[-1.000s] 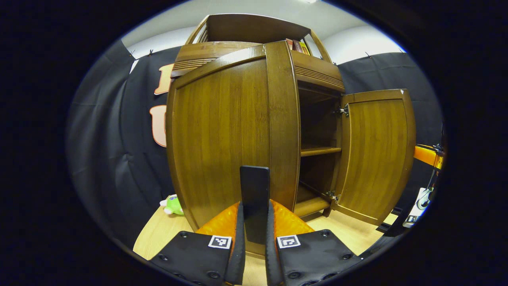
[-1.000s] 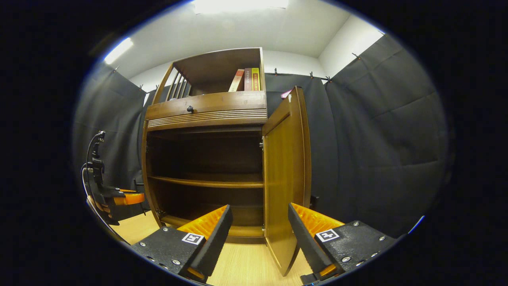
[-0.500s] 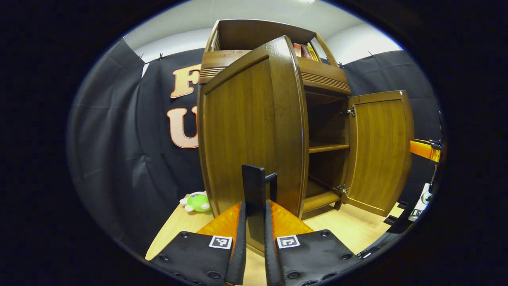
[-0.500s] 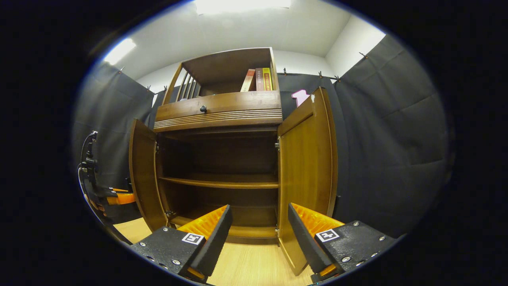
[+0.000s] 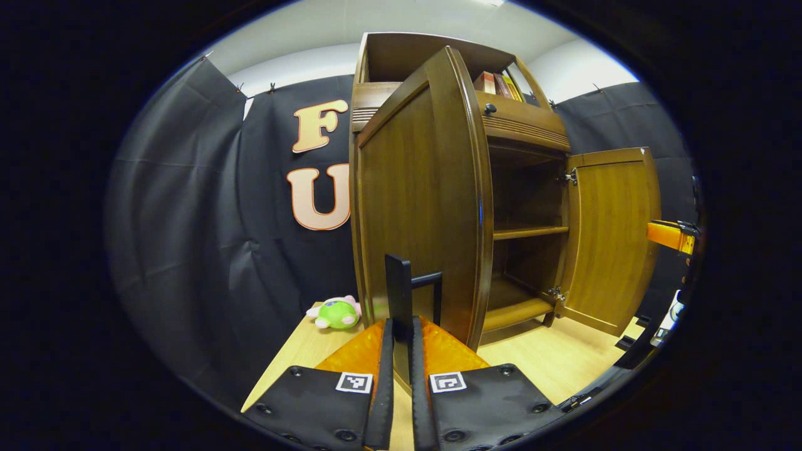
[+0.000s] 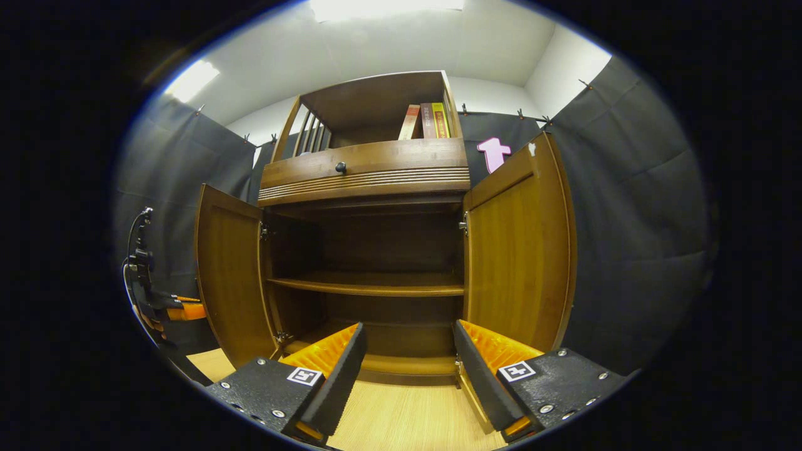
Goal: Open the right door of the double-door shoe cabinet with the right hand, and open the left door with the left hand.
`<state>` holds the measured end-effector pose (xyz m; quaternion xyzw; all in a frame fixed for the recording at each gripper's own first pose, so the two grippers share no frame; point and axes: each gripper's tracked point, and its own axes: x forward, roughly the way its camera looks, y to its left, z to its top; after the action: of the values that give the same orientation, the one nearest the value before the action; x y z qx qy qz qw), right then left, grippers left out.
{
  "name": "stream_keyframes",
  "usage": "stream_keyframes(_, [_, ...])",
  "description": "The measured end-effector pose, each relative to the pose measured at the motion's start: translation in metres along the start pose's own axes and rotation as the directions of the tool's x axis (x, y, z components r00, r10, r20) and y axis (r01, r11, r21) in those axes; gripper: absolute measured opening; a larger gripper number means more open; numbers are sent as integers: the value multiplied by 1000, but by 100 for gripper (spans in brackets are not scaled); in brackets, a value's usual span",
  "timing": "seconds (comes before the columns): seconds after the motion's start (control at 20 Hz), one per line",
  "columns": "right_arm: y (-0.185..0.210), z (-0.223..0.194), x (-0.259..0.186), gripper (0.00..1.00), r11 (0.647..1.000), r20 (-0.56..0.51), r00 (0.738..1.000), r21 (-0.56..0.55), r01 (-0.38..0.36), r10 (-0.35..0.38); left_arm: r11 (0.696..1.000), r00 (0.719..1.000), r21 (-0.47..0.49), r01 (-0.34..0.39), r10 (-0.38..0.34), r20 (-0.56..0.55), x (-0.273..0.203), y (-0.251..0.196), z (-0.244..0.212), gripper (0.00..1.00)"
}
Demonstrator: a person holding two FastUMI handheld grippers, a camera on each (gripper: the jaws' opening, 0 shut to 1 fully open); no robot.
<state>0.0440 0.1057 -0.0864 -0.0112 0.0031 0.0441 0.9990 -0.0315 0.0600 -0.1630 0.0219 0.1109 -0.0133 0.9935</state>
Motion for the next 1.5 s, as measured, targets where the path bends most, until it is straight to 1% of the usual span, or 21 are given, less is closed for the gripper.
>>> stream_keyframes(0.1, [3, 0, 0, 87, 1000, 1, 1000, 0, -4, 4, 1000, 1000, -6, -14, 14, 1, 1, 9, 0, 19])
stream_keyframes(0.15, [3, 0, 1, 98, 1000, 0, 1000, 1, -4, 4, 1000, 1000, -8, -20, 20, 2, 0, 13, 0, 19])
stream_keyframes(0.5, [13, -6, 8, 98, 1000, -11, 1000, 6, -16, 16, 998, 998, -15, -62, 62, 15, -7, 41, 1, 19])
stream_keyframes(0.75, [23, -13, 15, 98, 999, -25, 999, 12, -36, 36, 997, 997, -30, -70, 71, 28, -15, 50, 6, 17])
stream_keyframes(0.8, [26, -13, 15, 87, 999, -28, 999, 15, -41, 42, 996, 996, -26, -80, 81, 29, -17, 54, 6, 17])
stream_keyframes(0.85, [28, -15, 15, 87, 999, -30, 998, 17, -46, 47, 995, 995, -20, -93, 94, 31, -17, 59, 7, 18])
stream_keyframes(0.9, [29, -15, 16, 87, 999, -31, 998, 17, -48, 49, 994, 994, -16, -107, 107, 32, -19, 64, 7, 14])
stream_keyframes(1.05, [31, -14, 18, 87, 999, -30, 998, 13, -49, 50, 989, 989, -27, -142, 143, 31, -24, 79, 7, 5])
stream_keyframes(1.1, [32, -15, 18, 87, 999, -29, 998, 13, -51, 51, 988, 988, -32, -153, 154, 32, -27, 85, 7, 5])
stream_keyframes(1.15, [33, -15, 18, 87, 999, -29, 998, 13, -52, 53, 985, 985, -36, -166, 167, 34, -31, 90, 8, 12])
stream_keyframes(1.25, [33, -15, 19, 87, 999, -29, 998, 10, -53, 53, 979, 978, -43, -201, 203, 41, -38, 104, 11, 12])
stream_keyframes(1.3, [33, -15, 20, 87, 999, -29, 998, 9, -52, 52, 977, 976, -47, -209, 211, 46, -43, 106, 14, 5])
stream_keyframes(1.35, [33, -14, 20, 87, 999, -29, 998, 9, -51, 51, 979, 979, -60, -196, 199, 50, -46, 103, 16, 12])
stream_keyframes(1.4, [33, -15, 21, 87, 999, -30, 998, 11, -50, 51, 980, 980, -70, -187, 191, 47, -50, 101, 16, 12])
stream_keyframes(1.5, [34, -15, 21, 87, 999, -31, 998, 15, -52, 53, 980, 980, -58, -191, 194, 46, -53, 98, 19, 13])
